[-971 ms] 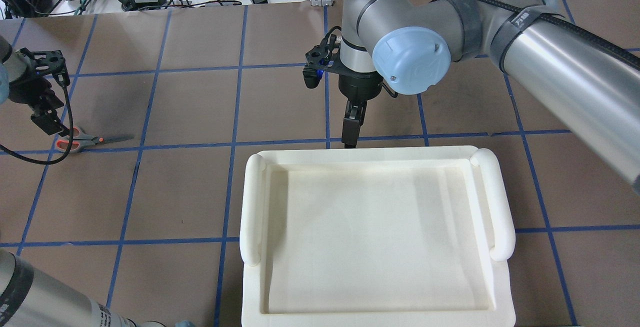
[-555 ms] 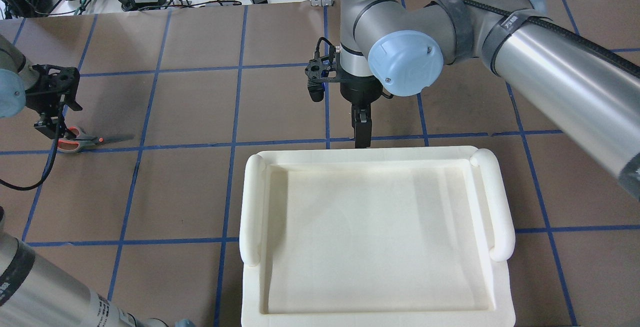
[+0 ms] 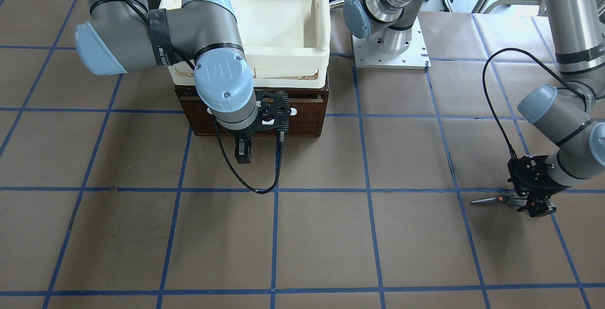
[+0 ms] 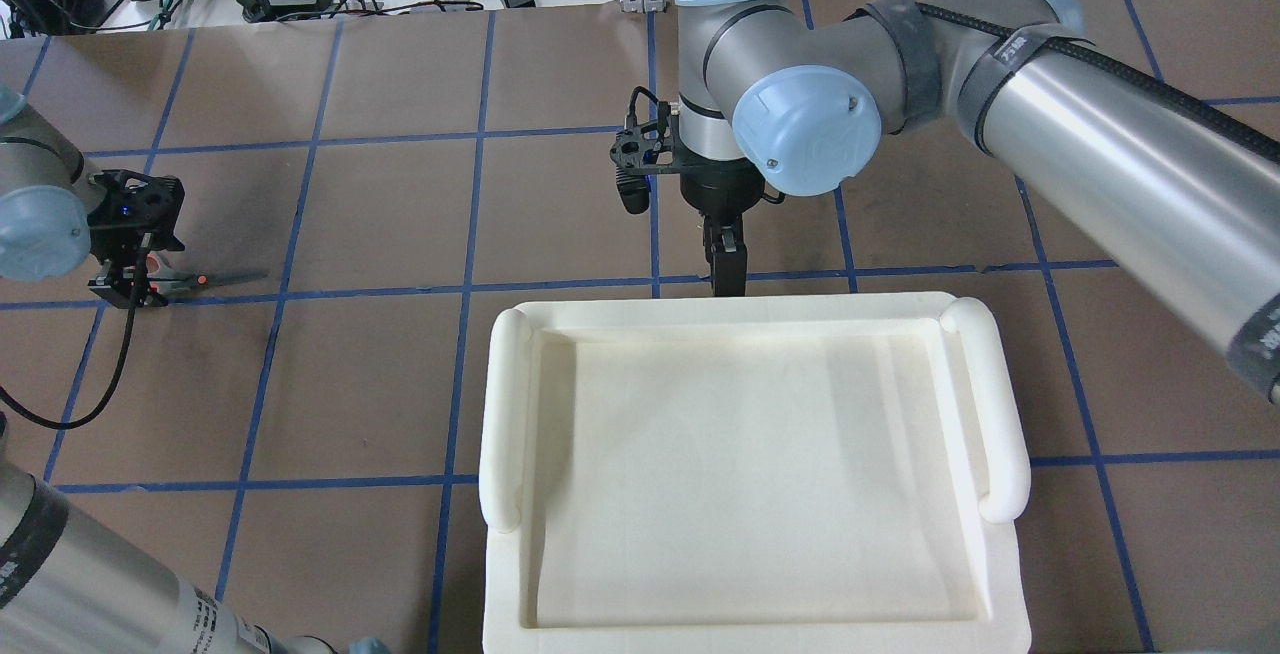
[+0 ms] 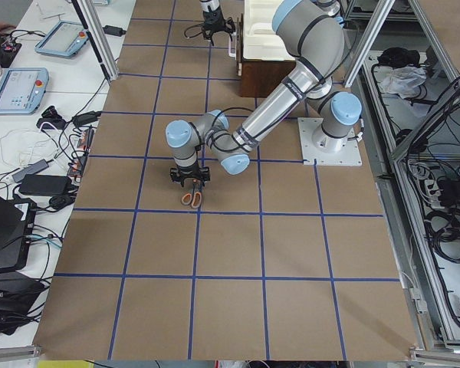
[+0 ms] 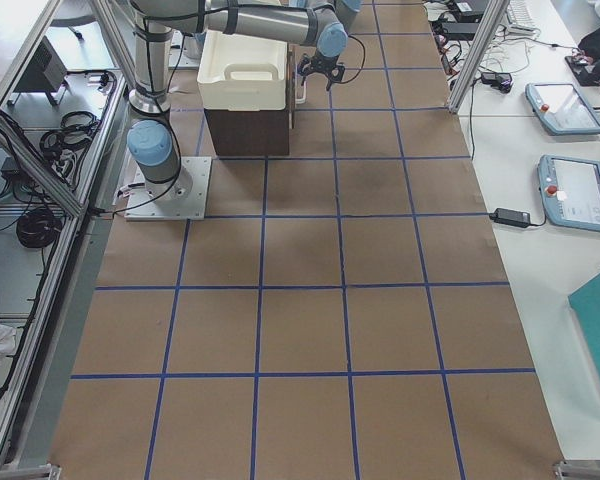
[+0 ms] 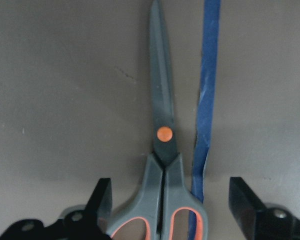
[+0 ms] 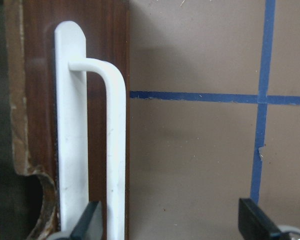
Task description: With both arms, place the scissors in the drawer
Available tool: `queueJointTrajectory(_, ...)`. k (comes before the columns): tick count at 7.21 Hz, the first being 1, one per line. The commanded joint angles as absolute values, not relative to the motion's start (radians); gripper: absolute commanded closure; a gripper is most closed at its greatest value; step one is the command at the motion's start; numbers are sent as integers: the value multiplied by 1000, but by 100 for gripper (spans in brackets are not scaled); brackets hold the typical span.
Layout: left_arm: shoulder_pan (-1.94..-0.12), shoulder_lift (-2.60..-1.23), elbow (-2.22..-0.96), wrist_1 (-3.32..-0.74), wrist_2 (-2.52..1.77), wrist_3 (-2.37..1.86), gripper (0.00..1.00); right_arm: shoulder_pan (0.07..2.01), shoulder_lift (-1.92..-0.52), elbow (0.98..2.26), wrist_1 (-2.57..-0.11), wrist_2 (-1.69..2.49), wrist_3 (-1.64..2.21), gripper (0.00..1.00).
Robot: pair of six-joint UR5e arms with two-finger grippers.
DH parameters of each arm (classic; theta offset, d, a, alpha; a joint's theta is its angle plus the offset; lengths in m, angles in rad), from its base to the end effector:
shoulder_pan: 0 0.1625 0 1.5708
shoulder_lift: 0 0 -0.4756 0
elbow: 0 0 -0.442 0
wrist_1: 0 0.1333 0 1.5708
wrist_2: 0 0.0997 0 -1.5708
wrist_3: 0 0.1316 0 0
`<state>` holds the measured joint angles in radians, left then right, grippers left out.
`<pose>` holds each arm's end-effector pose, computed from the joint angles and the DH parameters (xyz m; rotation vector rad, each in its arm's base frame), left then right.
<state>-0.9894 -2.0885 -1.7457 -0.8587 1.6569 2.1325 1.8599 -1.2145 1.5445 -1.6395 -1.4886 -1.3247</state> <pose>0.2703 -0.6334 0.1644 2.1707 2.2157 0.1242 0.3224 -0.5786 0.3125 -2.1040 2.0373 0.2748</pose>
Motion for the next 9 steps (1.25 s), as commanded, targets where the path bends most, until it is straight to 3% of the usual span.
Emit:
queueJointTrajectory(1, -977, -2094, -1770, -802, 1651, 2154, 21, 1861, -1204, 1546, -1643, -1488, -1327, 7)
queueJointTrajectory(4, -951, -2099, -1770, -804, 1615, 2166, 30, 1861, -1184, 1546, -1638, -1513, -1327, 8)
queueJointTrajectory(7, -962, -2077, -1769, -813, 1594, 2161, 36, 1861, -1177, 1546, -1644, -1511, -1328, 33)
queueJointTrajectory(9, -960, -2097, -1769, -813, 1591, 2161, 36, 1861, -1177, 1533, -1652, -1514, -1328, 35)
